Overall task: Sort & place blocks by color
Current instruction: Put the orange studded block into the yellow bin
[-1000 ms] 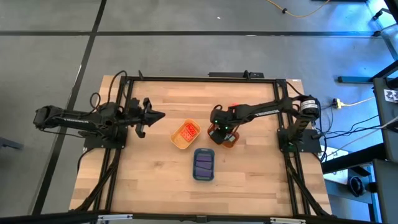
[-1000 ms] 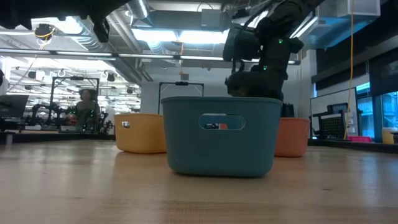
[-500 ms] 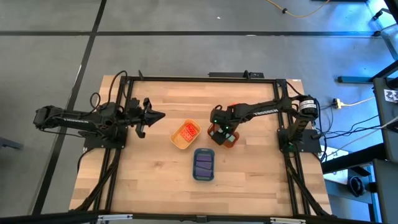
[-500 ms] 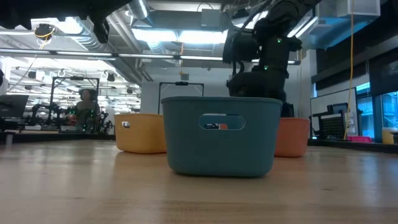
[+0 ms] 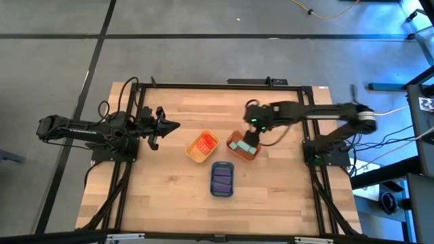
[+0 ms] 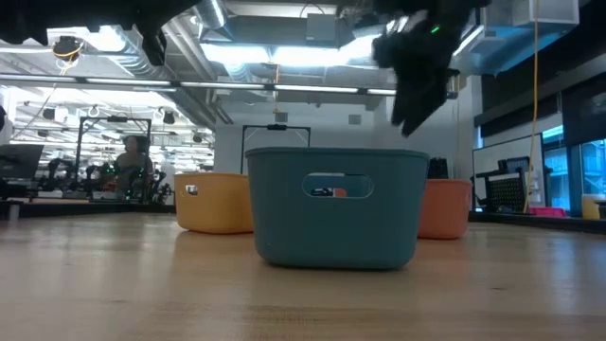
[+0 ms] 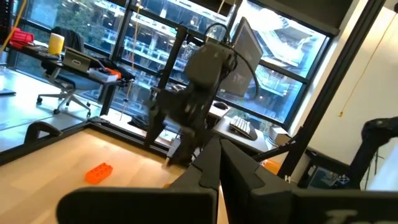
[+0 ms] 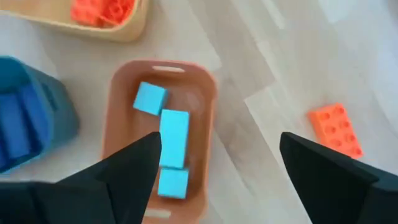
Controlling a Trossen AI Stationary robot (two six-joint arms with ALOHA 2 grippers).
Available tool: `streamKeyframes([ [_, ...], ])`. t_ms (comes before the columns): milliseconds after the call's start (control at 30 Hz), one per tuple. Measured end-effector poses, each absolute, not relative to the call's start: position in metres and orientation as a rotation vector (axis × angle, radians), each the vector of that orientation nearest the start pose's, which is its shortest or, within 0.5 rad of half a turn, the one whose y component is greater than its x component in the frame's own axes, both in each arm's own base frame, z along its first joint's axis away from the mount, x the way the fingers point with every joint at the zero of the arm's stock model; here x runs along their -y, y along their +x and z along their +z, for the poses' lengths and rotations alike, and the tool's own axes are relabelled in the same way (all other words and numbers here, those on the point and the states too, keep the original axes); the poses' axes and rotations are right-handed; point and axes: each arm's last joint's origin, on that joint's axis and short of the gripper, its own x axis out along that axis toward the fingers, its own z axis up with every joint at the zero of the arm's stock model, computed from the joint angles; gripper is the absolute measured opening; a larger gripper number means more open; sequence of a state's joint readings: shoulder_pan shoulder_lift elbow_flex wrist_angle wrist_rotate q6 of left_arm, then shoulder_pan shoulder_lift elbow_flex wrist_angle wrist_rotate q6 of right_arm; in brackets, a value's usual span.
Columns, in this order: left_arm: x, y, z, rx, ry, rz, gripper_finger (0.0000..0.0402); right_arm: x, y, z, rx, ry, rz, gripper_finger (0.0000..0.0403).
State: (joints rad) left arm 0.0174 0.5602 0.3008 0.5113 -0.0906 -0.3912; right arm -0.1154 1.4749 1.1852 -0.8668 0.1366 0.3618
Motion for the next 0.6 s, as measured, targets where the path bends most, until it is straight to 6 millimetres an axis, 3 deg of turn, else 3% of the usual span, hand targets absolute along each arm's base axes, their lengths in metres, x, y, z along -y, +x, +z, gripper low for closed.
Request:
streamKeyframes([
  [267,-0.005,0.142,0.263,0.270,-0.398,0.061,0.0000,0.025,0.214,0.280,-0.626,0.529,-0.330,0.0329],
  [467,-0.005,0.142,0.263,0.269,-0.398,0.062,0.0000,0.020,0.193,0.293,-0.068,0.595,-0.103,0.0329],
  [600,-0.005,0.142,0.263,0.268,-0.391,0.062,0.0000,0.019,0.185,0.297,0.149,0.472,-0.045,0.0329],
])
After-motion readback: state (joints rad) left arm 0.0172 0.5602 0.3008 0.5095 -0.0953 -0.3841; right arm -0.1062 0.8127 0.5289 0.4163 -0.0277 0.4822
